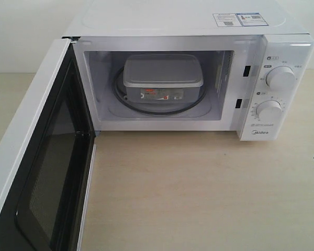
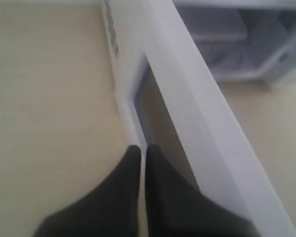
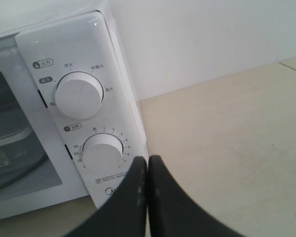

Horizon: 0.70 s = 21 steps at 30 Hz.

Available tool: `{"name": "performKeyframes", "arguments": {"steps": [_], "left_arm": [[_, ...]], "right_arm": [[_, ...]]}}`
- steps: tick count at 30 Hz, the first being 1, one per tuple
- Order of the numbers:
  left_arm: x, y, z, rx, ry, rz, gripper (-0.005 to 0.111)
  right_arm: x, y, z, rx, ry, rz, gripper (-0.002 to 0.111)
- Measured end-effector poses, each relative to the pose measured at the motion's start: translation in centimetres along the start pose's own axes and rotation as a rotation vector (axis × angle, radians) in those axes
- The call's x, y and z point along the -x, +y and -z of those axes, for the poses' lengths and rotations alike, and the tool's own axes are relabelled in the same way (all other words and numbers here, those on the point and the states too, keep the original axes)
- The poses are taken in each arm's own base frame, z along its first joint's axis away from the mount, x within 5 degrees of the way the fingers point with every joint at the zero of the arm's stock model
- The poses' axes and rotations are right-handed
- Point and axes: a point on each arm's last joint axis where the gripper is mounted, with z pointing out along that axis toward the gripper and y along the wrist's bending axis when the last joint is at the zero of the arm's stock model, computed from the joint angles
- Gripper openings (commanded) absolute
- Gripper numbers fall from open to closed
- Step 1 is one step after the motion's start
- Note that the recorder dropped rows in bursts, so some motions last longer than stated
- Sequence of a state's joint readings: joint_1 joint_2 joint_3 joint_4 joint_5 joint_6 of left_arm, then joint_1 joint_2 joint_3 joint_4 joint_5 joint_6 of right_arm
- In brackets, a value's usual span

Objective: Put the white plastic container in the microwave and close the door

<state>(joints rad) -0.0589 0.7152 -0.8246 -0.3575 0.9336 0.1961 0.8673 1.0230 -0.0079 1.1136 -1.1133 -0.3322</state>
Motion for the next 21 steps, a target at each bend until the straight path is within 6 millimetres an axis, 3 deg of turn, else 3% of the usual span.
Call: {"name": "performKeyframes", "arguments": {"steps": [5, 9, 21], "left_arm": [[0.1, -0.8, -3.2, -0.209, 0.285, 0.003, 0.004], [0.0, -0.8, -5.0, -0.282, 0.389, -0.001, 0.004], [0.9, -2.0, -7.0, -0.502, 0.361, -0.037, 0.004]], "right_arm": [[0.0, 0.0, 0.0, 0.0, 0.0, 0.0, 0.0], [0.0, 0.0, 0.0, 0.0, 0.0, 0.0, 0.0], [0.0, 0.0, 0.0, 0.0, 0.0, 0.0, 0.0]]}}
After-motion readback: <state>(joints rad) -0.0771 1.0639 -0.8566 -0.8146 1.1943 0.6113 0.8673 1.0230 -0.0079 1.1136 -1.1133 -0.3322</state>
